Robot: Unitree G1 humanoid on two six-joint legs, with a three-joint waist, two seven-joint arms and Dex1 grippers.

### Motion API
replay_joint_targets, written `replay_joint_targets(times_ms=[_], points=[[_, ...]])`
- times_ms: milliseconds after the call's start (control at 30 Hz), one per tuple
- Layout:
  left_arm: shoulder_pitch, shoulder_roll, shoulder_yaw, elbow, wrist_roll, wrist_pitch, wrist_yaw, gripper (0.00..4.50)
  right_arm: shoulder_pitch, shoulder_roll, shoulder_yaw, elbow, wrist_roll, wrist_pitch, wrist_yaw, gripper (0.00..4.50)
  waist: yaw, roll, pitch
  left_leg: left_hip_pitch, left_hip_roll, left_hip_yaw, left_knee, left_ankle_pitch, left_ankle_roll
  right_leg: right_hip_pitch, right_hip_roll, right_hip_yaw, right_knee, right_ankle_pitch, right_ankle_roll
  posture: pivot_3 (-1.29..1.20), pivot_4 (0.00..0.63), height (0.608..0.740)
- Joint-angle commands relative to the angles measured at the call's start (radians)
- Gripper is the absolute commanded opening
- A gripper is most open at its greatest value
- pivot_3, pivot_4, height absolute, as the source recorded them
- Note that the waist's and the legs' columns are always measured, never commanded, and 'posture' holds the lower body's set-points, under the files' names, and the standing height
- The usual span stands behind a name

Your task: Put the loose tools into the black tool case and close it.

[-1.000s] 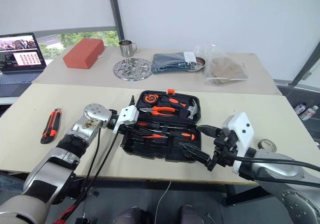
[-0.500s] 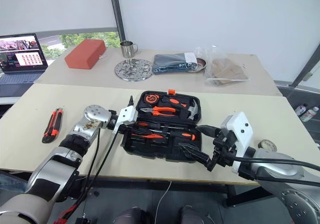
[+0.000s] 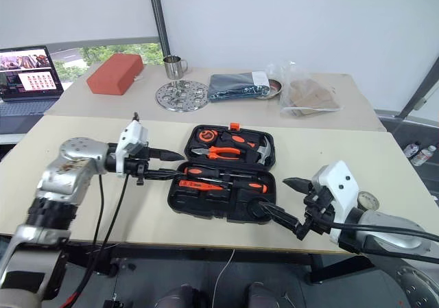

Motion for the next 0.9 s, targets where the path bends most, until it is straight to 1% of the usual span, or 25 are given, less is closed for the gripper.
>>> replay_joint_targets(times_ms=[33, 100, 200, 267, 367, 433, 500, 567, 633, 700, 800, 900], points=[[0.062, 0.043, 0.096, -0.147, -0.071, 0.086, 0.075, 4.44, -0.049, -0.007, 0.016, -0.008, -0.001, -0.041, 0.032, 4.50, 0.000, 0.000, 0.000, 0.000, 0.000, 0.000, 0.000, 0.000, 0.000, 0.000, 0.000, 0.000, 0.000, -0.001, 0.001, 0.00, 0.150, 0.736], [0.127, 0.070, 0.150, -0.202, -0.077, 0.134, 0.140, 4.44, -0.111, -0.015, 0.067, 0.022, -0.002, -0.045, 0.068, 4.50, -0.003, 0.000, 0.000, 0.000, 0.000, 0.000, 0.000, 0.000, 0.000, 0.000, 0.000, 0.000, 0.000, -0.001, 0.001, 0.00, 0.150, 0.736], [0.224, 0.096, 0.242, -0.229, -0.065, 0.174, 0.243, 4.44, -0.216, -0.010, 0.136, 0.075, 0.005, -0.040, 0.115, 4.50, -0.012, 0.000, 0.000, 0.003, 0.001, 0.000, -0.001, 0.000, -0.001, 0.001, 0.000, 0.002, 0.000, 0.000, 0.000, 0.00, 0.150, 0.736], [0.304, 0.101, 0.328, -0.244, -0.050, 0.205, 0.329, 4.44, -0.291, -0.006, 0.193, 0.113, -0.011, -0.045, 0.157, 4.50, -0.015, 0.000, 0.000, 0.004, 0.001, 0.001, -0.003, 0.000, -0.001, 0.001, 0.000, 0.002, 0.000, 0.000, 0.000, 0.00, 0.150, 0.736], [0.428, 0.077, 0.505, -0.261, -0.010, 0.281, 0.523, 4.44, -0.401, 0.014, 0.285, 0.186, -0.057, -0.068, 0.224, 4.50, -0.018, 0.000, 0.000, 0.005, 0.001, 0.001, -0.006, 0.001, -0.002, 0.000, -0.001, 0.003, -0.001, 0.002, -0.005, 0.00, 0.150, 0.736], [0.474, 0.045, 0.618, -0.263, 0.005, 0.349, 0.652, 4.44, -0.453, 0.029, 0.333, 0.232, -0.089, -0.086, 0.261, 4.50, -0.017, 0.000, 0.000, 0.006, 0.000, 0.002, -0.008, 0.001, -0.003, 0.000, -0.001, 0.003, -0.001, 0.002, -0.005, 0.00, 0.150, 0.736], [0.499, 0.018, 0.689, -0.277, 0.000, 0.433, 0.742, 4.44, -0.496, 0.051, 0.372, 0.273, -0.117, -0.102, 0.291, 4.50, -0.011, 0.000, 0.000, 0.006, 0.000, 0.002, -0.010, 0.002, -0.003, 0.000, -0.001, 0.002, -0.002, 0.002, -0.005, 0.00, 0.150, 0.736], [0.493, 0.012, 0.695, -0.278, 0.006, 0.492, 0.806, 4.44, -0.531, 0.075, 0.408, 0.308, -0.147, -0.117, 0.317, 4.50, -0.005, 0.000, 0.000, 0.006, 0.000, 0.002, -0.012, 0.002, -0.004, 0.000, -0.002, 0.001, -0.003, 0.002, -0.005, 0.00, 0.150, 0.736], [0.443, 0.018, 0.681, -0.232, 0.013, 0.526, 0.859, 4.44, -0.548, 0.091, 0.429, 0.324, -0.170, -0.128, 0.333, 4.50, 0.009, 0.000, 0.000, 0.006, -0.001, 0.003, -0.012, 0.001, -0.005, 0.000, -0.003, 0.000, -0.003, 0.002, -0.005, 0.00, 0.150, 0.736], [0.385, 0.026, 0.667, -0.173, 0.019, 0.548, 0.904, 4.44, -0.557, 0.105, 0.440, 0.333, -0.187, -0.133, 0.342, 4.50, 0.014, -0.001, 0.000, 0.006, -0.002, 0.003, -0.013, -0.002, -0.012, 0.001, -0.004, -0.003, -0.003, 0.002, -0.005, 0.00, 0.150, 0.736], [0.267, 0.042, 0.606, 0.013, 0.071, 0.529, 0.972, 4.44, -0.559, 0.129, 0.449, 0.335, -0.206, -0.137, 0.338, 4.50, 0.013, -0.001, 0.000, 0.007, -0.003, 0.003, -0.013, -0.003, -0.014, 0.002, -0.004, -0.003, -0.004, 0.002, -0.005, 0.00, 0.150, 0.736], [0.193, 0.045, 0.540, 0.170, 0.093, 0.504, 0.969, 4.44, -0.546, 0.144, 0.444, 0.320, -0.215, -0.132, 0.331, 4.50, 0.005, -0.001, 0.000, 0.008, -0.003, 0.005, -0.015, -0.002, -0.015, 0.002, -0.003, -0.003, -0.003, 0.002, -0.006, 0.00, 0.150, 0.736]])
